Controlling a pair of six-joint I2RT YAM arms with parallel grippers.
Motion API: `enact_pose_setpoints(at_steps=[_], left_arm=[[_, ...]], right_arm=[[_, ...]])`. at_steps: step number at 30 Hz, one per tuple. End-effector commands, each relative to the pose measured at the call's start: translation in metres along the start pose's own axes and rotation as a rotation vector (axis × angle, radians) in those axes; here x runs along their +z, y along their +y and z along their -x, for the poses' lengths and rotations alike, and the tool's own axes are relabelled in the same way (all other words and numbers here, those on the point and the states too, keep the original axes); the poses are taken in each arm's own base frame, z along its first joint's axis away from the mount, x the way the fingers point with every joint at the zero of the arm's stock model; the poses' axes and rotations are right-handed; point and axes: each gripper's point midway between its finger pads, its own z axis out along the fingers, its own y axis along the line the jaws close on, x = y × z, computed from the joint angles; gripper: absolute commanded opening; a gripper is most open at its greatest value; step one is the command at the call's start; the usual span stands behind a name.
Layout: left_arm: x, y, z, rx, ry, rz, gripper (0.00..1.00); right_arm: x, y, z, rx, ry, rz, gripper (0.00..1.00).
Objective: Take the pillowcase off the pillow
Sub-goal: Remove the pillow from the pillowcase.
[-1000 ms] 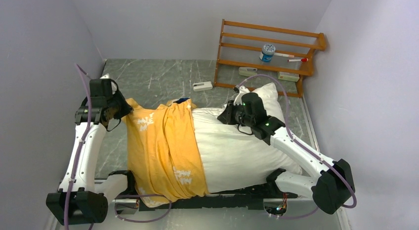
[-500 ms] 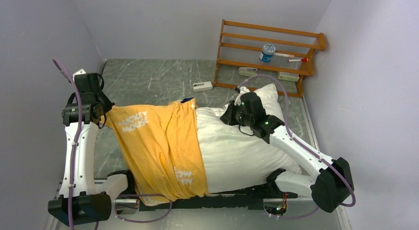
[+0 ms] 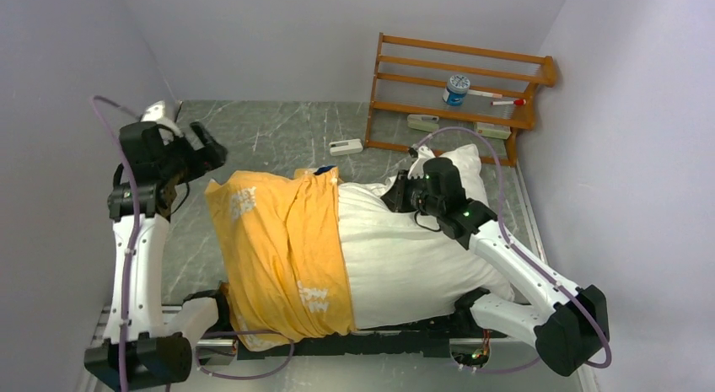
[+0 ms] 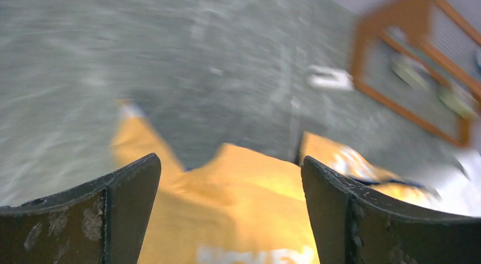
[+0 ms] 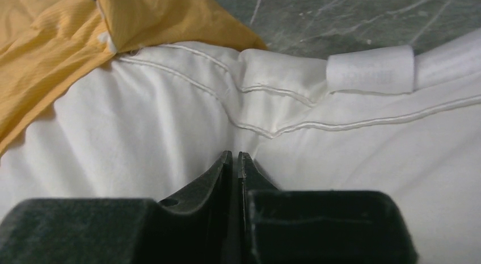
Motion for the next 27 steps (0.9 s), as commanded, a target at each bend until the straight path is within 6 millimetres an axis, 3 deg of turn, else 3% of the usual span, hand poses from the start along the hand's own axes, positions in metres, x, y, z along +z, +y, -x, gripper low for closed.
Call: enact_pose_setpoints(at_steps=[1,5,8,10,14,16,17,20,23,27], left_arm=[[0.001,-0.115,-0.05,0.142,0.225,-0.614,0.97],[0.007,-0.149,-0.123,0.346,0.457,-0.637,0.97],[0.006,-0.154,-0.143,0.295,0.465,-0.653,0.9],[-0.005,-0.16,-0.147,0.269,0.454,-0.722,0.7],[-0.039,-0.168,-0.159,0.305,0.492,-0.889,0.22],[-0.053,-0.167,-0.163,0.321,0.498,-0.933,0.06],[-0.061,-0.166,-0.162,0.327,0.493,-0.955,0.05],[-0.08,-0.169,-0.157,0.335,0.461,-1.013,0.05],[-0.097,-0.171,-0.149,0.343,0.424,-1.062,0.05],[-0.111,-0.175,-0.138,0.348,0.372,-1.092,0.05]], right_arm=[[-0.011,0.013,-0.05,-0.02,0.176,0.137,0.13],[-0.023,0.025,-0.049,-0.062,0.148,0.215,0.14],[-0.033,0.031,-0.044,-0.107,0.111,0.245,0.15],[-0.04,0.03,-0.036,-0.131,0.083,0.224,0.18],[-0.056,0.042,-0.012,-0.199,0.022,0.237,0.41],[-0.065,0.057,0.007,-0.238,-0.01,0.278,0.52],[-0.068,0.065,0.013,-0.255,-0.015,0.306,0.58],[-0.071,0.085,0.028,-0.338,-0.003,0.393,0.65],[-0.068,0.09,0.043,-0.431,-0.003,0.405,0.78],[-0.067,0.1,0.054,-0.582,0.021,0.468,0.8]])
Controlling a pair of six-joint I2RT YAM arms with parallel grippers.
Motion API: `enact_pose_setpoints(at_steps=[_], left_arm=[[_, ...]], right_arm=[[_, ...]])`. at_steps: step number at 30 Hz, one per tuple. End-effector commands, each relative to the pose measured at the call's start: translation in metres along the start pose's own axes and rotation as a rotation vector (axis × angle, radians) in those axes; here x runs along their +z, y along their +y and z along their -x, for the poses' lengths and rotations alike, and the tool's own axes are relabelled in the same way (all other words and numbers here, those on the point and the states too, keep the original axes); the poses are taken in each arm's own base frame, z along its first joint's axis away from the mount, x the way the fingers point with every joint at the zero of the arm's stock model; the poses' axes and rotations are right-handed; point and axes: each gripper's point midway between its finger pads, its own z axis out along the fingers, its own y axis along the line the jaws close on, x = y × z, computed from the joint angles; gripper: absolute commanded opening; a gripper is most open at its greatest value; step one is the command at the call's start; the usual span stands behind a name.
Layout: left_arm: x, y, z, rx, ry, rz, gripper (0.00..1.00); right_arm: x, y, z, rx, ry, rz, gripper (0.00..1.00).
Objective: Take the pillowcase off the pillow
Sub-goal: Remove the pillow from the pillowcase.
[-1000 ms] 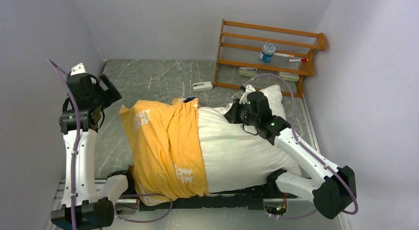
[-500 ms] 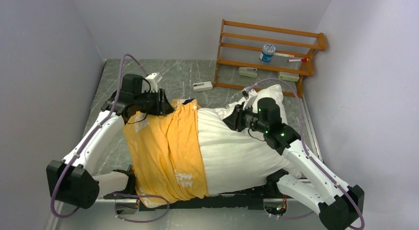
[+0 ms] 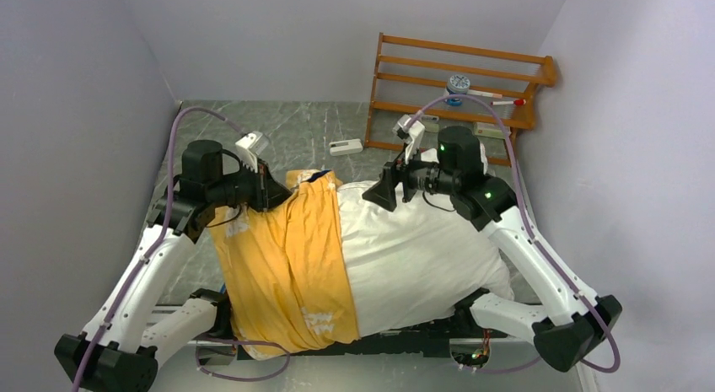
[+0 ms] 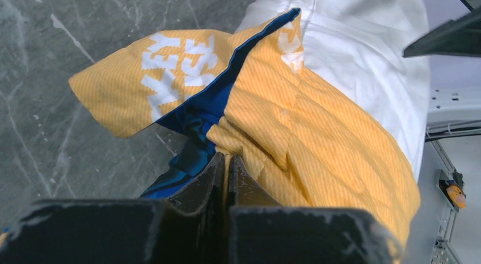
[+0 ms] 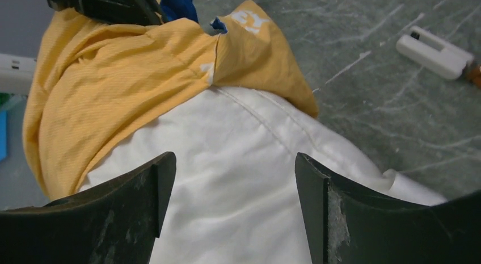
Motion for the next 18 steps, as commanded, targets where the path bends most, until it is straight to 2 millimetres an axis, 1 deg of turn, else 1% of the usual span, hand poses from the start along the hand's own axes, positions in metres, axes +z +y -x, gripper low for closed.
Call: enact_pose_setpoints(at_steps=[1,2,3,4,5,7,9,11,12,14,15,17,18], left_arm=[[-0.016,-0.043,0.009,0.052,-0.028,-0.161,0.05],[-0.017,-0.045,0.01,0.052,-0.031,-0.167,0.05],[-0.018,-0.046,0.012,0.055,-0.034,-0.173,0.05],[-0.019,-0.049,0.015,0.058,-0.038,-0.179,0.05],[-0.019,-0.049,0.016,0.063,-0.037,-0.18,0.05],[-0.02,-0.049,0.018,0.067,-0.037,-0.174,0.05],[-0.02,-0.048,0.019,0.072,-0.031,-0.166,0.05],[-0.021,-0.049,0.02,0.076,-0.027,-0.163,0.05],[-0.021,-0.049,0.02,0.077,-0.028,-0.162,0.05],[-0.02,-0.048,0.02,0.075,-0.029,-0.164,0.05],[-0.02,-0.049,0.02,0.073,-0.029,-0.167,0.05],[-0.019,-0.049,0.02,0.07,-0.032,-0.168,0.05],[-0.019,-0.048,0.021,0.07,-0.033,-0.163,0.05]], right_arm=[[-0.001,0.02,-0.001,-0.224,0.086,0.179,0.8],[-0.002,0.032,-0.006,-0.271,0.103,0.284,0.79],[-0.003,0.041,-0.012,-0.326,0.116,0.368,0.78],[-0.004,0.045,-0.019,-0.38,0.135,0.432,0.78],[-0.003,0.044,-0.023,-0.417,0.15,0.463,0.79],[0.004,0.036,-0.024,-0.437,0.176,0.451,0.8],[0.008,0.036,-0.028,-0.434,0.198,0.49,0.82],[0.008,0.045,-0.043,-0.418,0.238,0.56,0.85],[0.012,0.047,-0.051,-0.406,0.263,0.561,0.86],[0.021,0.058,-0.067,-0.387,0.326,0.566,0.88],[0.025,0.065,-0.077,-0.361,0.366,0.584,0.85],[0.03,0.08,-0.101,-0.281,0.468,0.621,0.66],[0.031,0.083,-0.114,-0.24,0.521,0.623,0.57]])
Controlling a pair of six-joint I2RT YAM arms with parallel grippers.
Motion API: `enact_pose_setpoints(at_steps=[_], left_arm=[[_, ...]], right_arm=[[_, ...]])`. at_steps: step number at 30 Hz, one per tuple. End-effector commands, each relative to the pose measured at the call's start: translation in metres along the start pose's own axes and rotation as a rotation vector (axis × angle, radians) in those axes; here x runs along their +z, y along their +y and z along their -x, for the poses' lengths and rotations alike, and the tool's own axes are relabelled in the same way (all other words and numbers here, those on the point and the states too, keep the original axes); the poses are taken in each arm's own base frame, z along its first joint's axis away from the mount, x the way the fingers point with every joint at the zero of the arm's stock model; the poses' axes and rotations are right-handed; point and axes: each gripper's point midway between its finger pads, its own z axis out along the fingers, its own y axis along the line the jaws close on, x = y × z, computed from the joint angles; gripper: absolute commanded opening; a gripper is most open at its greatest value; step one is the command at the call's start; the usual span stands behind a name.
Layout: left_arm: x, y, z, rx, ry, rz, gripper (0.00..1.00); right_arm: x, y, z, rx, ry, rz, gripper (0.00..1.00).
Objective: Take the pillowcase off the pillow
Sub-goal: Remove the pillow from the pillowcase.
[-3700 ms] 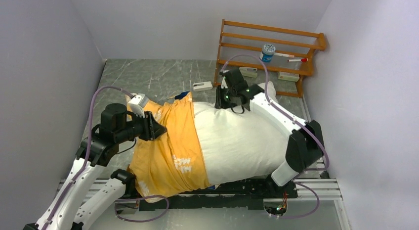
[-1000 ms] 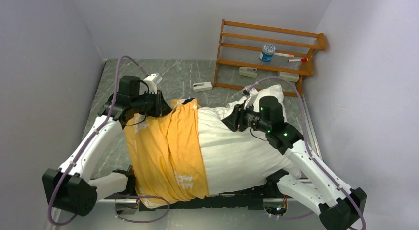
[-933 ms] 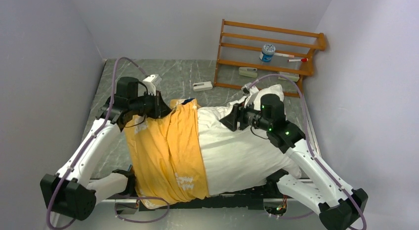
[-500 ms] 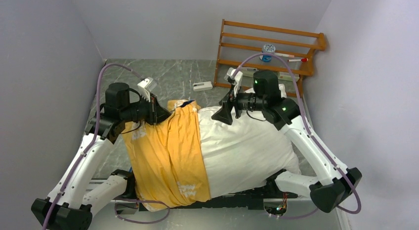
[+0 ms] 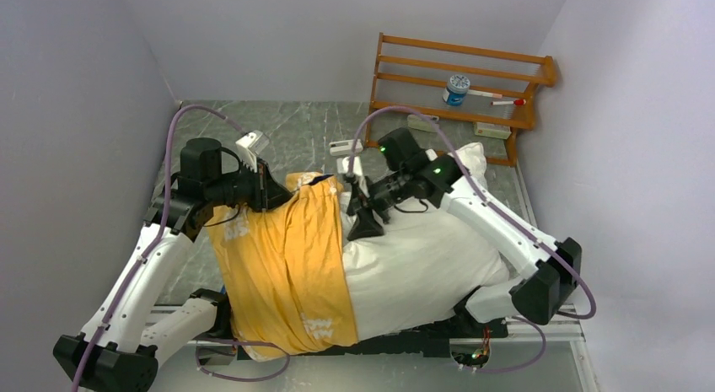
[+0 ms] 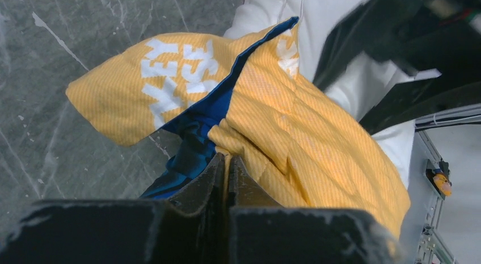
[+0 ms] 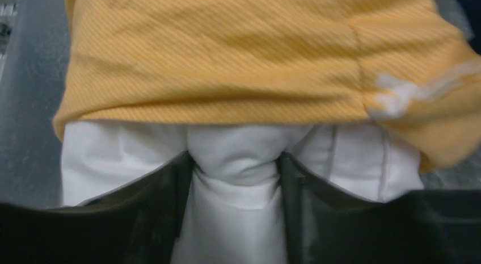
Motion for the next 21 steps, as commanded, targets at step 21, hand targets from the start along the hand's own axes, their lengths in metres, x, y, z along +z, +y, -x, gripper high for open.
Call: enact_pose_setpoints(at_steps=[21], left_arm=[[-0.064,0.059,0.128,0.118,-0.297,0.634,0.05]], right_arm=[[-0.125,-0.116,-0.019,0.353,-0.09,-1.007,0.0]])
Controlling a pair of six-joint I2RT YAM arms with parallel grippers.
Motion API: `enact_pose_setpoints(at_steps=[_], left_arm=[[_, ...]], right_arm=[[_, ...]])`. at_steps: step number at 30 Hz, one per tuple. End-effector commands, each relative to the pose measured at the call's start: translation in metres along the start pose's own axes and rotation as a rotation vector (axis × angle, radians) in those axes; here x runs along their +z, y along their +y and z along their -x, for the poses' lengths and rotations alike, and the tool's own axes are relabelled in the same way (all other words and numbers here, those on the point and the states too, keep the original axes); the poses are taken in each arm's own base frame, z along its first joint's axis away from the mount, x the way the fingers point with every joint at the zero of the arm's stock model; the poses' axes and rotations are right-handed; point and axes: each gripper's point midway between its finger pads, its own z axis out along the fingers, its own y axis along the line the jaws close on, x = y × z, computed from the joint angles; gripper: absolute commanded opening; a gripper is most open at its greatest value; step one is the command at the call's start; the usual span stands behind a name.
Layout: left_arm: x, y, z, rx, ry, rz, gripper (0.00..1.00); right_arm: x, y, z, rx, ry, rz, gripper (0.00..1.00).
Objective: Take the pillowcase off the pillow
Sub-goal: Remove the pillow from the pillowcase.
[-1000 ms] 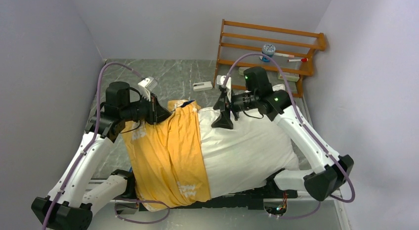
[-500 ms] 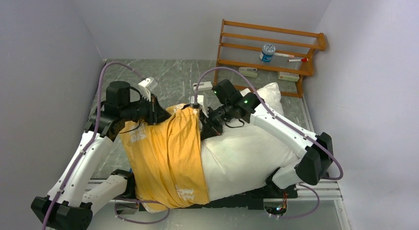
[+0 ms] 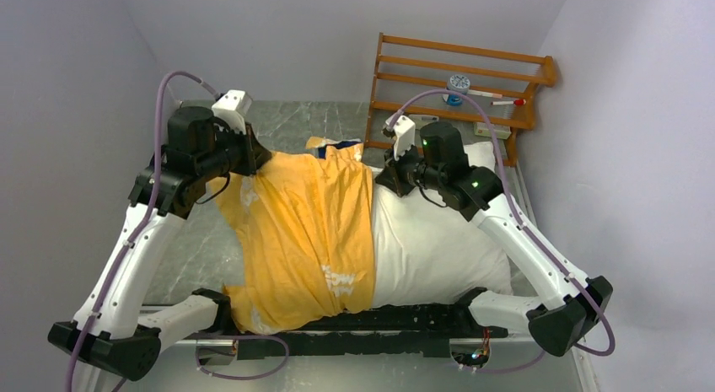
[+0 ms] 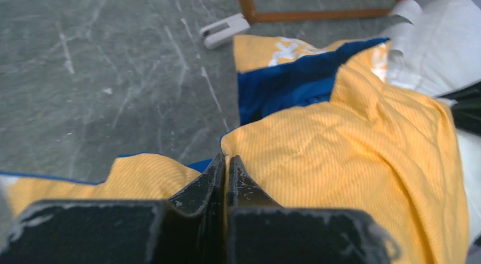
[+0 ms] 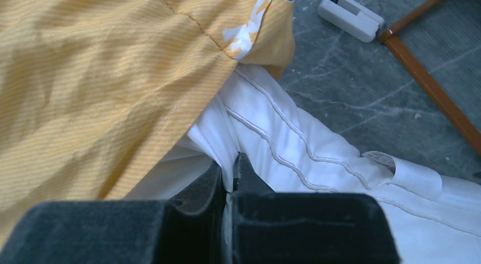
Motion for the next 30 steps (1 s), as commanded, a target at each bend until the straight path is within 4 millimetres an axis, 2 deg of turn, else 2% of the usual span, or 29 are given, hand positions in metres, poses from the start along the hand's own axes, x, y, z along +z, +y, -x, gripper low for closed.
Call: enact_pose_setpoints(at_steps=[1,3,5,6,8,10,13,16,18,22,24,25,27,28,29,30], left_arm=[[-0.011,0.029,0.047,0.035,-0.133,0.193,0.05],[0.001,0.032,0.044,0.027,-0.086,0.197,0.32],[0.005,0.038,0.035,0.004,-0.048,0.226,0.7],[0.006,0.039,0.03,-0.005,-0.044,0.23,0.79],[0.001,0.035,0.026,-0.006,-0.065,0.206,0.9],[-0.003,0.02,0.017,-0.015,-0.064,0.118,0.94],[0.006,-0.007,-0.017,-0.043,0.031,-0.061,0.96],[0.017,-0.019,-0.052,-0.092,0.126,-0.167,0.95],[0.024,-0.028,-0.063,-0.13,0.139,-0.239,0.96],[0.041,-0.033,-0.06,-0.16,0.128,-0.29,0.91],[0.05,-0.023,-0.047,-0.124,0.123,-0.228,0.85],[0.055,-0.013,-0.044,-0.111,0.131,-0.172,0.77],[0.056,0.004,-0.034,-0.089,0.111,-0.067,0.52],[0.054,0.019,-0.028,-0.092,0.09,0.028,0.32],[0.05,0.036,-0.024,-0.106,0.072,0.136,0.16],[0.042,0.056,-0.022,-0.121,0.059,0.264,0.06]], right_arm=[[-0.006,-0.047,0.001,0.037,-0.038,-0.229,0.0],[-0.005,-0.048,0.0,0.06,-0.048,-0.235,0.0],[-0.005,-0.051,-0.005,0.082,-0.028,-0.259,0.0],[-0.005,-0.053,-0.009,0.094,-0.011,-0.273,0.0],[-0.004,-0.057,-0.019,0.134,0.022,-0.3,0.0],[0.0,-0.052,-0.027,0.173,0.041,-0.283,0.0],[0.007,-0.034,-0.037,0.207,0.02,-0.189,0.0],[0.008,-0.017,-0.04,0.229,-0.01,-0.103,0.0],[0.007,-0.006,-0.04,0.235,-0.016,-0.045,0.0],[0.002,0.012,-0.044,0.253,-0.01,0.043,0.0],[-0.002,0.025,-0.046,0.256,-0.012,0.108,0.0],[-0.004,0.028,-0.047,0.256,-0.014,0.121,0.0],[-0.007,0.027,-0.054,0.262,-0.009,0.1,0.0],[-0.007,0.023,-0.059,0.266,-0.002,0.072,0.0],[-0.008,0.019,-0.064,0.273,0.013,0.042,0.0],[-0.009,0.013,-0.069,0.281,0.027,0.005,0.0]])
